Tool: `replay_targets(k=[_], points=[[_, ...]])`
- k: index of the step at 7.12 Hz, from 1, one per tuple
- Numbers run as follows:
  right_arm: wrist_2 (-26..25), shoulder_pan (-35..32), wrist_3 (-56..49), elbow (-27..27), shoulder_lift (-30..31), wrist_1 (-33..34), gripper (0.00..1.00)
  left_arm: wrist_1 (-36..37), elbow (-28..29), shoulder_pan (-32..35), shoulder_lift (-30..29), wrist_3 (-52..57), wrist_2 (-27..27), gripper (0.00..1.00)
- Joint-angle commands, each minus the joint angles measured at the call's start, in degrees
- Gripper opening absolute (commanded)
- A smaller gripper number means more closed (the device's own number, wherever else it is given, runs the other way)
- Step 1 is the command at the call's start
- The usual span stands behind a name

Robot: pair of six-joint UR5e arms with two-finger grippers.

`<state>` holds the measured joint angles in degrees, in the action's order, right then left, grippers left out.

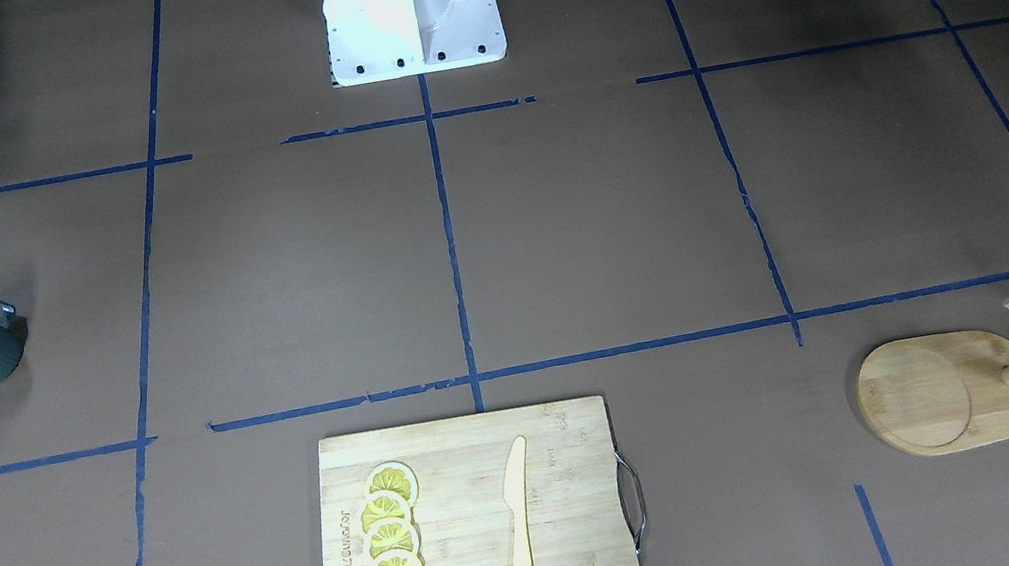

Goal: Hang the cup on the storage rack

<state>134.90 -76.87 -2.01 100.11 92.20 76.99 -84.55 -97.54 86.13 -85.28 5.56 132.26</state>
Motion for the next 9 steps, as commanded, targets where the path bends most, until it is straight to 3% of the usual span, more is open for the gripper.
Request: replay_targets(k=[1, 9], points=[[-2.9, 5.3, 0.1, 2.1, -1.0, -0.3, 1.00, 0.0, 0.1, 0.0, -0.1, 0.0, -0.1, 1.00], [-5.3, 13.0, 0.2, -4.6, -1.1, -0.3, 1.00, 0.3, -1.1, 0.1, 0.4, 0.0, -0.1, 1.00]])
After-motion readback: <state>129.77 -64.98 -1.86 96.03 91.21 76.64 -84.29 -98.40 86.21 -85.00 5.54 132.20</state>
